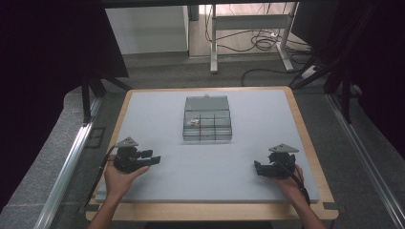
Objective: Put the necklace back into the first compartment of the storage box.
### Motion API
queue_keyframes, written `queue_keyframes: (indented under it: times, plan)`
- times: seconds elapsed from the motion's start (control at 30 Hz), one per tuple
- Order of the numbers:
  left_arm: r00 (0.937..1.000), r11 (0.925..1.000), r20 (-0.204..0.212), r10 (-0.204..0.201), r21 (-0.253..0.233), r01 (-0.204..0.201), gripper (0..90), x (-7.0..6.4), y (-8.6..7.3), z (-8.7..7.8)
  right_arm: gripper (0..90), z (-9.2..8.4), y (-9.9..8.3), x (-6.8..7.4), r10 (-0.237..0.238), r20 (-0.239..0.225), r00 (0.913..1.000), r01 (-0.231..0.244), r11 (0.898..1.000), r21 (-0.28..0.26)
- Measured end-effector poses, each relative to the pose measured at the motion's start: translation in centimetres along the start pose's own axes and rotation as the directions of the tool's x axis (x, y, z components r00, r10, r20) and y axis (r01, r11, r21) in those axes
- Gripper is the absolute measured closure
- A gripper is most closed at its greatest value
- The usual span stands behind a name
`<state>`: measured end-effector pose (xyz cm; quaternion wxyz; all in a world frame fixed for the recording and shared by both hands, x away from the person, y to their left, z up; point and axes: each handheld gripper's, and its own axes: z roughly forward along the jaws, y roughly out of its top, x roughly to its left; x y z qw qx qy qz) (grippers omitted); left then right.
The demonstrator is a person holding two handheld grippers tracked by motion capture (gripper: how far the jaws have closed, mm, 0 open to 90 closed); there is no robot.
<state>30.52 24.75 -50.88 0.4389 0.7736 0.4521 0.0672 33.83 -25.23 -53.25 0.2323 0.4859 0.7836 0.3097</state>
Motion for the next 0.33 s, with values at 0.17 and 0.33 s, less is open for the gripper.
queue_keyframes:
  times: [0.17,0.33]
  plan:
    - [0.9999,0.9999,0.006,-0.014,0.0,0.014,47.6,0.09,0.11,0.15,5.2,0.0,-0.01,-0.01,0.001,0.0,1.0,-0.001,1.0,-0.001]
    - [0.9993,0.9994,0.013,-0.035,-0.004,0.035,46.7,0.21,0.26,0.25,5.3,0.0,0.0,-0.03,0.002,-0.002,1.0,-0.002,1.0,0.0]
